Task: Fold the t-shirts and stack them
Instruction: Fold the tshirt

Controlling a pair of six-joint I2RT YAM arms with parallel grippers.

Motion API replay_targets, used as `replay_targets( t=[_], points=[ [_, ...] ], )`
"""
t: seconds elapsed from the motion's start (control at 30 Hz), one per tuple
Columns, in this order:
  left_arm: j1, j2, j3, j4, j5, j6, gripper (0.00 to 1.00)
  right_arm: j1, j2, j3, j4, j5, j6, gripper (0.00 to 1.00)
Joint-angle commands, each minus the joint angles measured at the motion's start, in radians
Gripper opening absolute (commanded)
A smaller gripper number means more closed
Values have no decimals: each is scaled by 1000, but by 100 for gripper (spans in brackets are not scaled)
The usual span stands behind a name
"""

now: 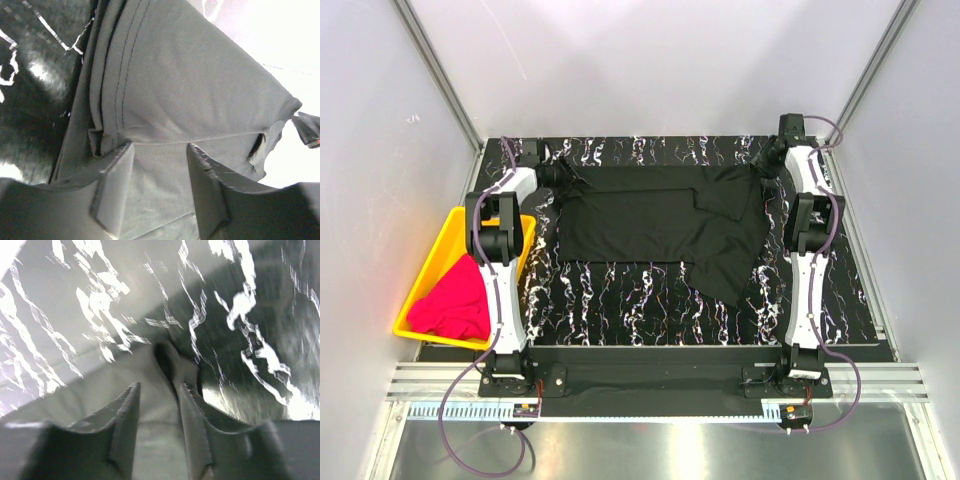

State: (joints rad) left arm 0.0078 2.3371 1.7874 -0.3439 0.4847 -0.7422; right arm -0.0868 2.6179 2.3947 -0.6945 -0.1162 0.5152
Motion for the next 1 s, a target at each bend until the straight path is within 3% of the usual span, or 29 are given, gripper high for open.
replay_targets(
  t=[0.0,0.1,0.2,0.4,0.43,0.47,0.53,0.73,0.97],
  points=[
    [-38,-168,9,-46,-113,62,57,4,24,216,-175,33,-29,51],
    [-77,-332,-43,-136,-196,153,63,4,-69,232,-227,69,-27,65],
    [-110,-503,-181,-170,-251,214,64,2,-178,72,-246,90,-35,73],
    [-219,-821,-589,-205,-372,187,62,5,-542,-398,-244,59,-92,76],
    [-247,-893,-684,-198,-398,175,61,10,-582,-522,-238,53,-110,82],
    [-258,-930,-725,-196,-435,134,61,16,-625,-586,-234,38,-118,95],
    [-264,-1002,-823,-199,-465,90,60,56,-766,-783,-198,15,-133,100],
    [-232,-1053,-933,-208,-555,-11,60,139,-1073,-1168,-136,-17,-66,100],
    [-117,-928,-967,-136,-430,-106,52,121,-1237,-1414,-30,-193,71,100]
  ],
)
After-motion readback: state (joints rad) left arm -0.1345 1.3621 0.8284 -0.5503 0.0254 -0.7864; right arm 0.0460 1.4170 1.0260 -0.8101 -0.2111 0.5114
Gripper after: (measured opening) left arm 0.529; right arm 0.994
